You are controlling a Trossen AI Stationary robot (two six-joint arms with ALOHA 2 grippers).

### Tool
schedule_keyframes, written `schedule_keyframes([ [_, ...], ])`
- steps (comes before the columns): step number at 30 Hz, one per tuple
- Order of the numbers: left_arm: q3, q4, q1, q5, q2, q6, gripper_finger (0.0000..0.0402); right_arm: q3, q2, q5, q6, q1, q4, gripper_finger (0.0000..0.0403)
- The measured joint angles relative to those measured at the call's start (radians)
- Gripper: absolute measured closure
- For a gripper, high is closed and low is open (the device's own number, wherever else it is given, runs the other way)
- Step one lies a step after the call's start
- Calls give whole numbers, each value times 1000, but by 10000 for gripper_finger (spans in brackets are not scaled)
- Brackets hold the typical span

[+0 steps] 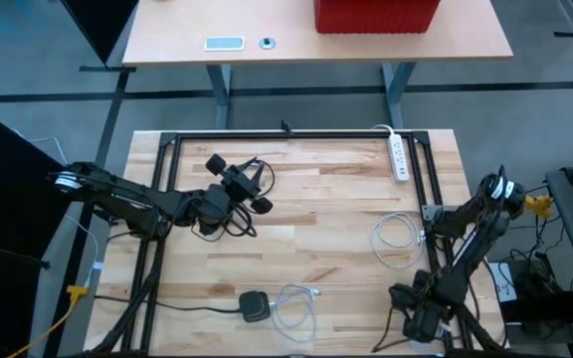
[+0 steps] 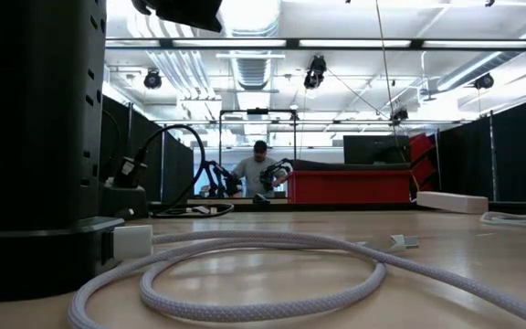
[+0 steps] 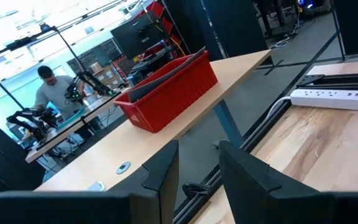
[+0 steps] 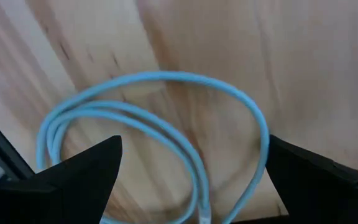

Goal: Insert USB
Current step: Insert the light blue charger cable into the white outlet extension

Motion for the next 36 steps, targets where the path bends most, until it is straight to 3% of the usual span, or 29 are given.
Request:
schedule_keyframes([
  [6,0,-6,-1,0,0,3,299,15,68,-21,-94,17,4,39],
  [9,0,-13,-1,0,-1,9,299,17,75,-22,-116,14,2,70],
  [13,0,-36,-1,-6,-1,11,299,18,77,-2,-118,14,-21,158],
  [21,0,-38,-1,-9,-2,9,299,17,79,8,-157,-1,-61,382],
  [26,0,-34,-1,3,-2,-28,299,13,34,43,-209,-69,-66,386],
  [31,0,-34,-1,26,-2,-32,299,11,-48,335,-294,-159,-121,399],
  [36,0,-34,-1,26,-2,-38,299,12,-140,511,-448,-250,-127,400],
])
